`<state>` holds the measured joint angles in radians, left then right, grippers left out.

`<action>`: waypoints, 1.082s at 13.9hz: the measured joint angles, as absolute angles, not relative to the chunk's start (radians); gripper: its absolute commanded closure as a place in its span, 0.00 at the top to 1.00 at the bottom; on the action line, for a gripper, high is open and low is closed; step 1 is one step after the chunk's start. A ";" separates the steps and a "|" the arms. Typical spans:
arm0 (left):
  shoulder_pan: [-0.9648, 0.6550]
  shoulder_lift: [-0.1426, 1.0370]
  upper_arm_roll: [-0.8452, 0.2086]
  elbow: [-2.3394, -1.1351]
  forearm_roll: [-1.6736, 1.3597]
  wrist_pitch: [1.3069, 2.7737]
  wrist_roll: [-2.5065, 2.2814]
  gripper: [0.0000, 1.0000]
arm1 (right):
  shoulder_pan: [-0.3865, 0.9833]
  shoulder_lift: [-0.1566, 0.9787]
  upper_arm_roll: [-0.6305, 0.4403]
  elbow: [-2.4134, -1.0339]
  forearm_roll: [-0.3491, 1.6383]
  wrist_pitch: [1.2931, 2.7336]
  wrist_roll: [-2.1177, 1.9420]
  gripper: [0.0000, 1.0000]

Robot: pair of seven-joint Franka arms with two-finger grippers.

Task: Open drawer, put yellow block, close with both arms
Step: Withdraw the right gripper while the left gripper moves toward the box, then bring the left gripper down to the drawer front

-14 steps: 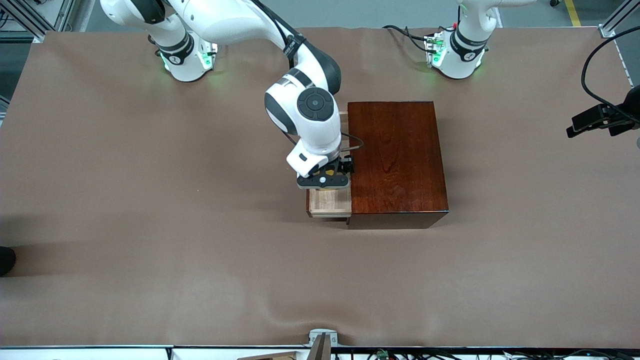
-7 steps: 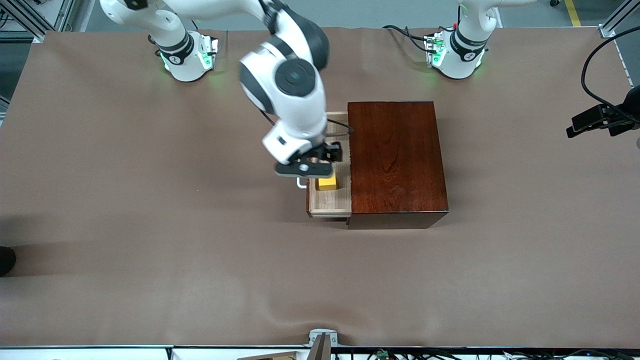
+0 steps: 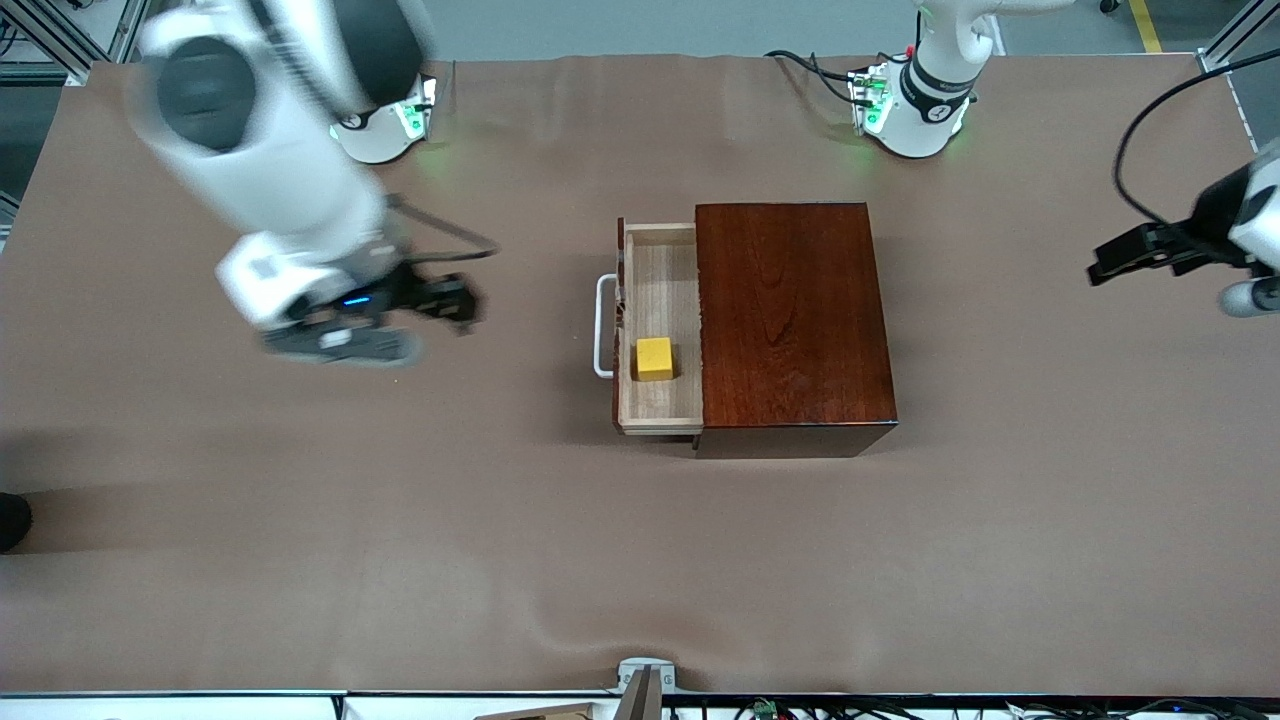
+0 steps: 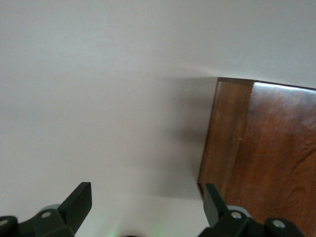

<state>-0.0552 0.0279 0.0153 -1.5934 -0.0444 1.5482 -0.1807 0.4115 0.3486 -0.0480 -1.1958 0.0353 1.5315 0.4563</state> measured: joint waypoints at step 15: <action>-0.244 0.159 -0.166 -1.493 -0.029 1.558 -0.798 1.00 | 0.001 0.032 -0.050 -1.524 0.017 1.565 0.001 1.00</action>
